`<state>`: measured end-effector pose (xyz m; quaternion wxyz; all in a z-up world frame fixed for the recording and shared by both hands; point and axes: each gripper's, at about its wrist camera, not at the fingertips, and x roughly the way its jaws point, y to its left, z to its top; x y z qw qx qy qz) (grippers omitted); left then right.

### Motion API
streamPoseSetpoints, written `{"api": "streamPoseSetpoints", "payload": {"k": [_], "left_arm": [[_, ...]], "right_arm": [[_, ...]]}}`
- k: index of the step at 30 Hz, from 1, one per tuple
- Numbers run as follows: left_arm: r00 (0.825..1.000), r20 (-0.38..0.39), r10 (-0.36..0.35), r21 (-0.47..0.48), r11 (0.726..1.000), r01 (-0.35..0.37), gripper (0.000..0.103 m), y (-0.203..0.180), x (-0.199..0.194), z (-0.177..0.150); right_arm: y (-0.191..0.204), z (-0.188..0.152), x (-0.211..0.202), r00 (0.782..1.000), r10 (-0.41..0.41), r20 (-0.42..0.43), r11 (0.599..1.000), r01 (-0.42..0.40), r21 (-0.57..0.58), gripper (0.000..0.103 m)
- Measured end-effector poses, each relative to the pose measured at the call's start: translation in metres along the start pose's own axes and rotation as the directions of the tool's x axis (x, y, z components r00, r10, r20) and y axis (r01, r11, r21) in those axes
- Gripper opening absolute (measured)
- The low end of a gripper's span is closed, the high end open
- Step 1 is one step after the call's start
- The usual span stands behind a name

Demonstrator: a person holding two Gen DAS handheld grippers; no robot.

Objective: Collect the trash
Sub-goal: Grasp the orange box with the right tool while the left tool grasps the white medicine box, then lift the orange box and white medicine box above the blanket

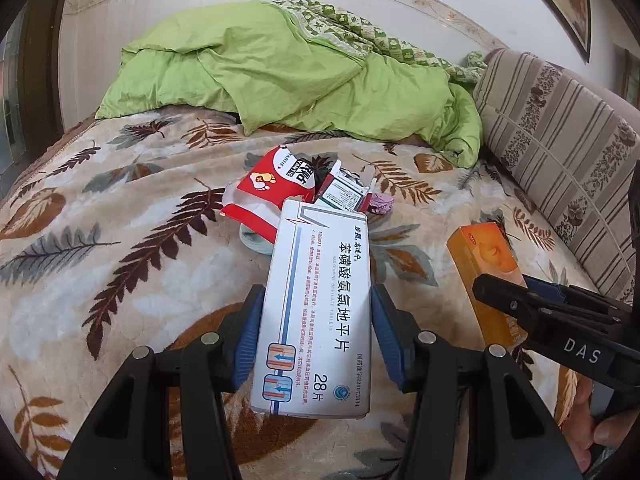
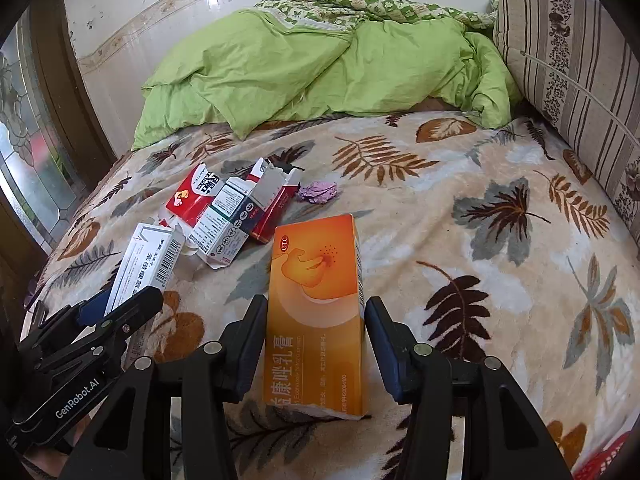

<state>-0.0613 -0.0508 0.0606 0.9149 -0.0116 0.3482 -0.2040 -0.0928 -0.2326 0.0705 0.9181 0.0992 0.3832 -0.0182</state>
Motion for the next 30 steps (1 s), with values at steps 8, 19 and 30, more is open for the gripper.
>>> {"api": "streamPoseSetpoints", "payload": {"k": [8,19,30], "left_arm": [[1.0,-0.001,0.008,0.005,1.0,-0.008,0.051,-0.001,0.0,-0.001],[1.0,-0.005,0.004,0.011,1.0,-0.004,0.051,-0.001,0.001,-0.002],[1.0,-0.009,0.004,0.014,1.0,-0.004,0.051,-0.002,0.002,-0.004]], "right_arm": [[0.005,-0.001,-0.002,0.997,-0.079,0.014,0.995,0.079,-0.061,0.054],[0.012,-0.002,-0.003,0.991,-0.127,0.038,0.984,0.131,-0.119,0.054],[0.016,-0.002,-0.003,0.989,-0.14,0.048,0.979,0.146,-0.139,0.054]]}}
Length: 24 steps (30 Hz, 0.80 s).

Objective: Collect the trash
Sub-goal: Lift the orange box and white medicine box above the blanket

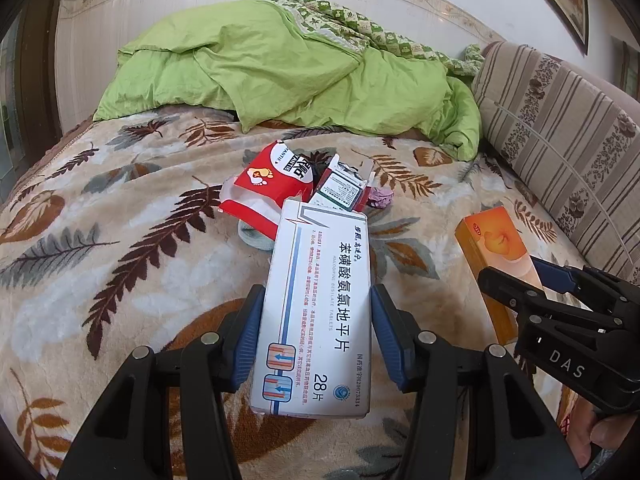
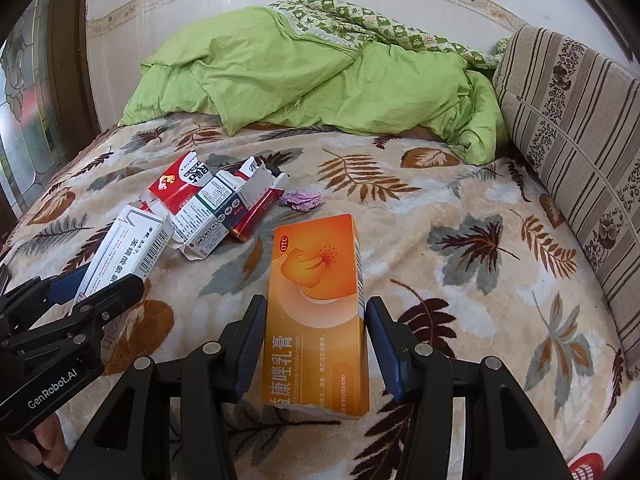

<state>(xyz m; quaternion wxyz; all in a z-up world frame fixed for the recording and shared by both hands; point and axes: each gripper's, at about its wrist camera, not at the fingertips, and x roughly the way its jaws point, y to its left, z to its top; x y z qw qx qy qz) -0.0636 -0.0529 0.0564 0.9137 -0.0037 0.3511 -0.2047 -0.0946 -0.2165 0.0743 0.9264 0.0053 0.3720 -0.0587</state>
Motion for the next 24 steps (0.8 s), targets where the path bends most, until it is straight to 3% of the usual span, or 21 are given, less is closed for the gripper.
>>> {"api": "streamPoseSetpoints", "payload": {"k": [24], "left_arm": [[1.0,-0.002,0.003,0.001,1.0,-0.003,0.051,-0.0029,-0.0003,-0.0003]], "right_arm": [[-0.0018,-0.0001,0.0006,1.0,-0.003,-0.001,1.0,0.003,0.004,0.054]]}}
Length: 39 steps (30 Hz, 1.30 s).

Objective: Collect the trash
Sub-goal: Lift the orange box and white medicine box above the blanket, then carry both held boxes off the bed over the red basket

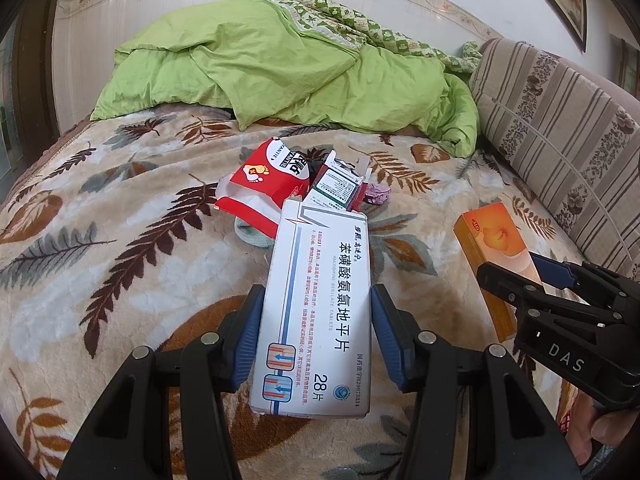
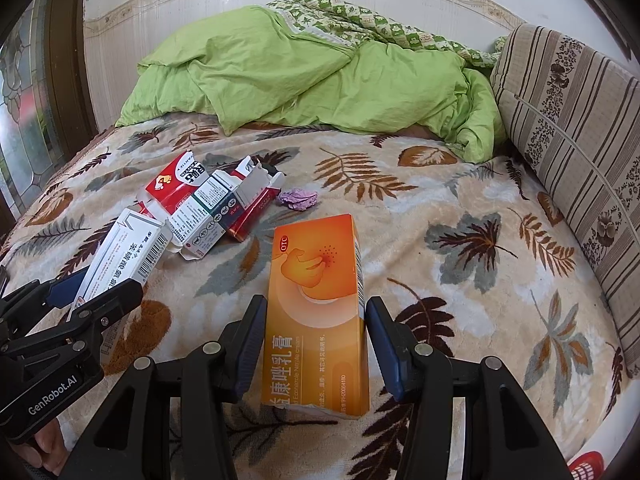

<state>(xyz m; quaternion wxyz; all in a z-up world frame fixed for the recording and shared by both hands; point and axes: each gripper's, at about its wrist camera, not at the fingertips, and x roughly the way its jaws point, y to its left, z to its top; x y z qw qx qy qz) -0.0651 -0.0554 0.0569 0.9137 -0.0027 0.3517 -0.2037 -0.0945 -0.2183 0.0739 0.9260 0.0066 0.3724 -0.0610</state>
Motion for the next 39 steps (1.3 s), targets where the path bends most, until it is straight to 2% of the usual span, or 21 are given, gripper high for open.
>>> {"api": "streamPoseSetpoints", "payload": {"k": [28,33,39], "left_arm": [[1.0,-0.006,-0.004,0.002,1.0,0.004,0.051,-0.004,0.001,-0.003],[0.999,-0.014,-0.036,-0.001,0.999,0.036,0.051,-0.008,-0.006,-0.009],[0.996,-0.026,-0.086,0.019,0.996,0.086,0.051,-0.031,-0.025,-0.015]], "right_arm": [[-0.004,-0.001,0.0,1.0,0.005,0.002,1.0,-0.005,0.012,0.054],[-0.018,-0.002,-0.015,0.998,0.046,0.033,0.995,-0.049,0.088,0.054],[-0.048,-0.023,-0.053,0.989,0.143,0.044,0.962,-0.149,0.231,0.054]]}}
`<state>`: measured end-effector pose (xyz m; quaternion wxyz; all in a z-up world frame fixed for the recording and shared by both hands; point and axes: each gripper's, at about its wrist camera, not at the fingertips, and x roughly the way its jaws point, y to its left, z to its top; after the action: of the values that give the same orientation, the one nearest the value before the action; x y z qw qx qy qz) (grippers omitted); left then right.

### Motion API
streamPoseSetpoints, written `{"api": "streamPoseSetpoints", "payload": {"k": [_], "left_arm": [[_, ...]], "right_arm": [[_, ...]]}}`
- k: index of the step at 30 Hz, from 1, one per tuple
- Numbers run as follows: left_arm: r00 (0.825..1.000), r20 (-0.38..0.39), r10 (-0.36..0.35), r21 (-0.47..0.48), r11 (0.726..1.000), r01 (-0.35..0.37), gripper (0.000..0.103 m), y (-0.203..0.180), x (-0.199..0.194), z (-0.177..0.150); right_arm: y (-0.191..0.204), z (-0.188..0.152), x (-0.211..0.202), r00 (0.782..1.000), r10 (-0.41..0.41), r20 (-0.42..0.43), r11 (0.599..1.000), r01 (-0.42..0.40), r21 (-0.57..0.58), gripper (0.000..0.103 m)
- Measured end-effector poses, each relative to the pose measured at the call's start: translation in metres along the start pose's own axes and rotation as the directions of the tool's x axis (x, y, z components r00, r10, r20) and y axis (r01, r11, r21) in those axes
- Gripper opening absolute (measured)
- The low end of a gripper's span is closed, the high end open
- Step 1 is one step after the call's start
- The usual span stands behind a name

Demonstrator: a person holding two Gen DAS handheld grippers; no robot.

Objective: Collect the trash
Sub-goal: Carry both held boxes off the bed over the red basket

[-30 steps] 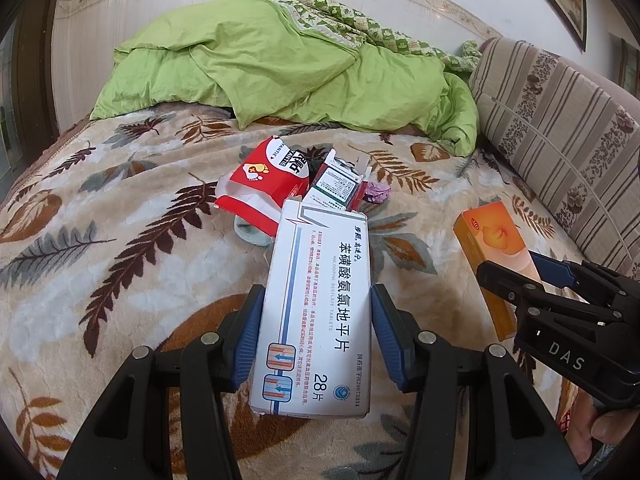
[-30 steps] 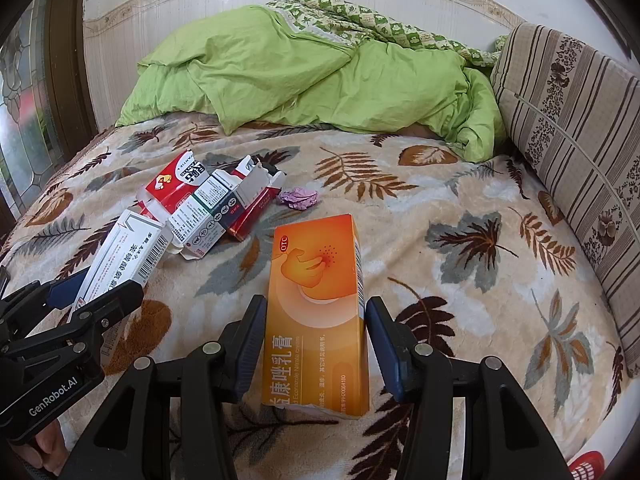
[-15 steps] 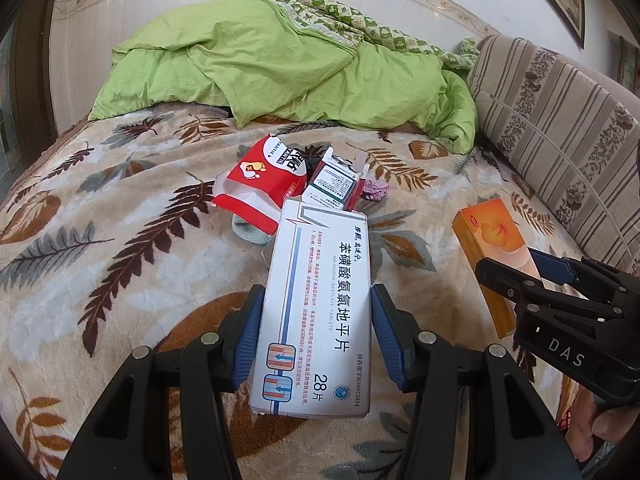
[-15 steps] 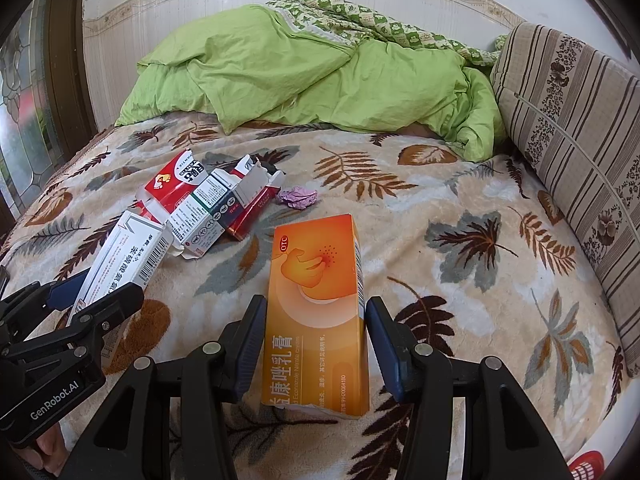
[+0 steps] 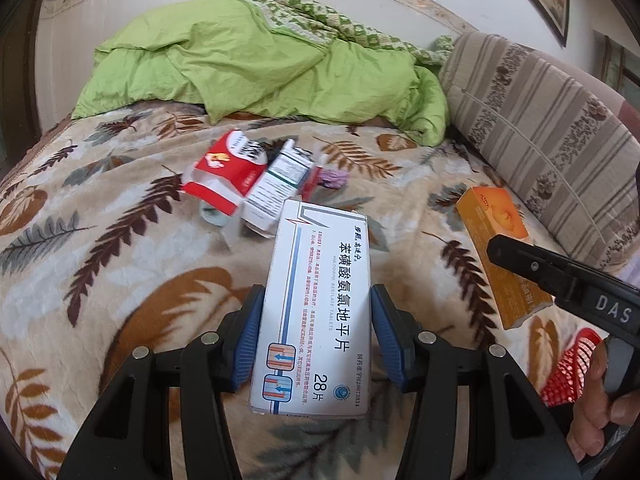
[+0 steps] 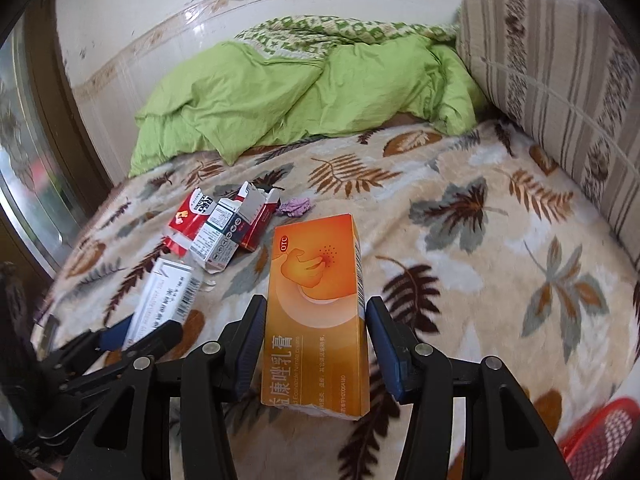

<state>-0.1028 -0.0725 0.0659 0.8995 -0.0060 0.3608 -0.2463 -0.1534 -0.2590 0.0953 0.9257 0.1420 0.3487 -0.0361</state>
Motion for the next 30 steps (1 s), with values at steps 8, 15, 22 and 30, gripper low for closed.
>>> {"api": "streamPoseSetpoints", "payload": {"k": [8,15,22,30], "left_arm": [[0.985,-0.03,-0.169,0.107,0.98,0.171,0.051,-0.076,-0.031,-0.001],[0.929,-0.141,-0.342,0.22,0.904,0.366,0.051,-0.167,-0.043,-0.007],[0.822,-0.312,-0.477,0.271,0.785,0.558,0.051,-0.26,-0.042,-0.033],[0.767,-0.416,-0.489,0.282,0.732,0.62,0.06,-0.312,-0.035,-0.058]], "right_arm": [[-0.064,-0.016,-0.077,0.999,0.007,0.032,0.989,-0.012,0.15,0.055],[-0.147,-0.05,-0.145,0.992,-0.114,0.052,0.954,0.095,0.285,0.055],[-0.216,-0.094,-0.201,0.972,-0.233,0.03,0.882,0.198,0.427,0.057],[-0.248,-0.116,-0.221,0.958,-0.288,0.005,0.83,0.246,0.501,0.061]]}}
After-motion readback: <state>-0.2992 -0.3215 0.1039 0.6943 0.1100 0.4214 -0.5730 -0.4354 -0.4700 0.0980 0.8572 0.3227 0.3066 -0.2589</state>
